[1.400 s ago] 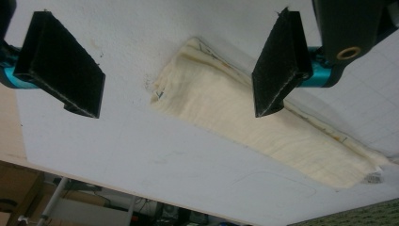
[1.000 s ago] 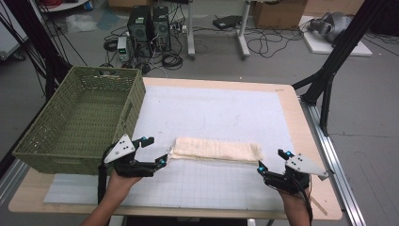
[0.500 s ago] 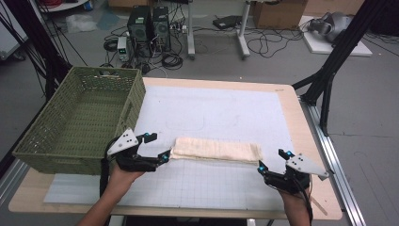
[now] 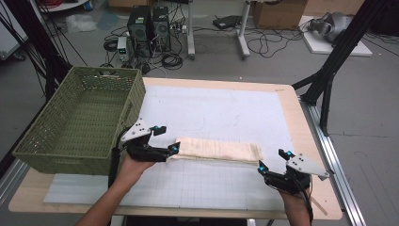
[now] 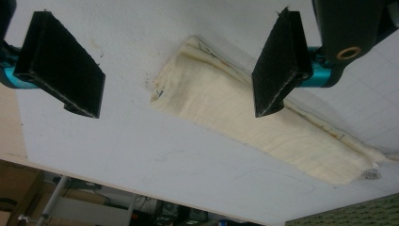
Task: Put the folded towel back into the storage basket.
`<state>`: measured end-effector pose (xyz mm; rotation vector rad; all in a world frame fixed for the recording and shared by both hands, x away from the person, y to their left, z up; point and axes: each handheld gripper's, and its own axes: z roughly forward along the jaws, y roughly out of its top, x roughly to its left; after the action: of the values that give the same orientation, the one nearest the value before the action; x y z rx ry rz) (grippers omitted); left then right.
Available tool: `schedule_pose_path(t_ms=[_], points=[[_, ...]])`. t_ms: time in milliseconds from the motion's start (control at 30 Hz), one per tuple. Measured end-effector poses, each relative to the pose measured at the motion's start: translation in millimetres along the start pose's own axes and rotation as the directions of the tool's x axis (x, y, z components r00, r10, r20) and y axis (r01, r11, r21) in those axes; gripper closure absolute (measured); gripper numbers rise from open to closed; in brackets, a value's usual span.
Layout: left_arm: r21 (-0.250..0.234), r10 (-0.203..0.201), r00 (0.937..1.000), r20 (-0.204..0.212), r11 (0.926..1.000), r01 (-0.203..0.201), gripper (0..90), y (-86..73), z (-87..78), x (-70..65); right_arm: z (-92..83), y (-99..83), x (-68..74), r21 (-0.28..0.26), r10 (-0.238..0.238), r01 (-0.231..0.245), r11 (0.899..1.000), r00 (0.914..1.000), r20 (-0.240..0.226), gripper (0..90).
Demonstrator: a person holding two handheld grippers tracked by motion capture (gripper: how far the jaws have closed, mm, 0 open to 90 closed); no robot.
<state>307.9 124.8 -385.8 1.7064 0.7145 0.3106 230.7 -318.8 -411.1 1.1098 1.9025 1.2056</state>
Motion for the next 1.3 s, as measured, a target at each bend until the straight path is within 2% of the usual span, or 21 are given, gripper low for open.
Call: schedule_pose_path(t_ms=[100,233,433,533,633,833,867,1167,1200,1233,1300], points=[[0.011,-0.004,1.0,0.001,0.9999,0.004,16.6,-0.5,4.0,2.0,-0.1,-0.1,0.1,0.001,0.005,-0.005,1.0,1.0,0.0,16.6],[0.035,-0.015,0.9997,-0.019,0.9993,0.015,17.2,-2.2,10.1,5.5,0.0,0.1,-0.1,0.0,0.008,-0.008,1.0,1.0,0.0,16.6],[0.109,-0.021,0.9976,-0.066,0.9937,0.028,20.7,-7.6,24.0,13.9,1.3,0.3,0.1,0.0,0.005,-0.005,1.0,1.0,-0.005,16.6],[0.154,-0.022,0.9953,-0.094,0.9875,0.036,23.5,-12.6,32.3,19.2,2.0,0.1,0.4,0.005,-0.002,0.002,1.0,1.0,-0.009,16.6],[0.183,-0.04,0.9932,-0.11,0.9814,0.059,25.6,-17.0,38.6,24.0,2.0,0.0,0.3,0.005,-0.002,0.002,1.0,0.9999,-0.01,16.6],[0.243,-0.061,0.9885,-0.139,0.9654,0.093,27.8,-24.8,48.8,29.1,1.4,-0.9,-0.2,0.011,-0.001,0.001,1.0,1.0,-0.009,16.6],[0.243,-0.061,0.9885,-0.139,0.9654,0.093,27.8,-24.8,48.8,29.1,1.4,-0.9,-0.1,0.01,0.0,0.0,1.0,1.0,-0.009,16.6],[0.316,-0.041,0.9891,-0.141,0.9449,0.085,34.0,-34.0,59.0,29.0,2.1,-1.1,-0.1,0.013,-0.006,0.006,1.0,0.9999,-0.013,16.6],[0.334,-0.033,0.9895,-0.141,0.9394,0.079,35.1,-36.0,60.8,28.6,2.2,-1.1,-0.3,0.013,-0.008,0.008,1.0,0.9999,-0.013,16.6],[0.334,-0.033,0.9895,-0.141,0.9394,0.079,36.3,-36.0,60.8,28.6,2.1,-1.2,0.0,0.015,-0.005,0.005,1.0,0.9999,-0.014,16.6],[0.354,-0.015,0.9903,-0.138,0.933,0.064,37.6,-37.7,62.3,27.2,2.2,-1.2,-0.3,0.015,-0.007,0.007,1.0,0.9999,-0.014,16.6]])
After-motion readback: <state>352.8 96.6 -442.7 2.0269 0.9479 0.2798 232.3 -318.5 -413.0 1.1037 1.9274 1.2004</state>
